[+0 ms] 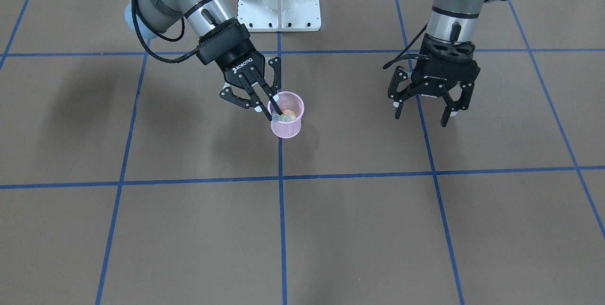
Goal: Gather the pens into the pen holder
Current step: 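Carry the purple marker over the pink cup with the right gripper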
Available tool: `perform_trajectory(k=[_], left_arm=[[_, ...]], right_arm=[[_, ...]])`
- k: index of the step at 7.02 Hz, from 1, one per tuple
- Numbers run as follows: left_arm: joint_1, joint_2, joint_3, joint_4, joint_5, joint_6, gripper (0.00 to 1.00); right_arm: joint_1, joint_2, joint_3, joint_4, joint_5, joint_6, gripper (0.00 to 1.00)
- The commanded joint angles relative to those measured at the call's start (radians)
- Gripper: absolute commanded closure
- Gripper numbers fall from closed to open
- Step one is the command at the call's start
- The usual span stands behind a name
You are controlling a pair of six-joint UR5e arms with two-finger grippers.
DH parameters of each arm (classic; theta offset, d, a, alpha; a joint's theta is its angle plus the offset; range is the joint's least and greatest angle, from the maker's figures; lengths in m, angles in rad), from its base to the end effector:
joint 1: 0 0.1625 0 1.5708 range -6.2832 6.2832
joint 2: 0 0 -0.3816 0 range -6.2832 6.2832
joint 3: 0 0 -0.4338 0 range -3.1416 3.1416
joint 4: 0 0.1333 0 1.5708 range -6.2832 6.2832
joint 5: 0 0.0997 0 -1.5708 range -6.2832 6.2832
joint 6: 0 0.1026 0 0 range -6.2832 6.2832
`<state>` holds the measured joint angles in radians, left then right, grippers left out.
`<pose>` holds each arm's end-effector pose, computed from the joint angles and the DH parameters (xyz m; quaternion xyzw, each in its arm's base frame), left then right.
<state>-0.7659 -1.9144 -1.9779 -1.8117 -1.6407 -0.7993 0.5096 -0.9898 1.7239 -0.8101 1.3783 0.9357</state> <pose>0.3349 -0.4971 0.1985 0.3084 0.3631 0.0191 0.8790 -0.4836 -0.4455 0.0991 0.4257 -0.5306 0.0194 0.7327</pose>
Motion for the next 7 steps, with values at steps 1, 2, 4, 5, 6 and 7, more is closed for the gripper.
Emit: perform_trajectory(k=[1,2,4,5,6,7], left_arm=[[-0.003,0.003,0.001,0.002,-0.001,0.0,0.01],[-0.003,0.009,0.001,0.0,-0.001,0.0,0.01],[-0.003,0.008,0.001,0.002,-0.001,-0.001,0.01],[-0.003,0.008,0.001,0.002,-0.001,-0.001,0.01],[-0.003,0.008,0.001,0.002,-0.001,-0.001,0.01],[-0.003,0.008,0.001,0.002,-0.001,-0.001,0.01]], right_arm=[[-0.043,-0.003,-0.035,0.0,-0.03,-0.021,1.0],[-0.055,0.002,-0.044,0.0,-0.044,-0.021,1.0],[-0.072,-0.001,-0.044,0.0,-0.048,-0.021,1.0],[-0.08,-0.006,-0.046,0.0,-0.048,-0.021,1.0],[-0.085,-0.007,-0.052,0.0,-0.048,-0.021,1.0],[-0.091,-0.01,-0.053,0.0,-0.048,-0.021,1.0]])
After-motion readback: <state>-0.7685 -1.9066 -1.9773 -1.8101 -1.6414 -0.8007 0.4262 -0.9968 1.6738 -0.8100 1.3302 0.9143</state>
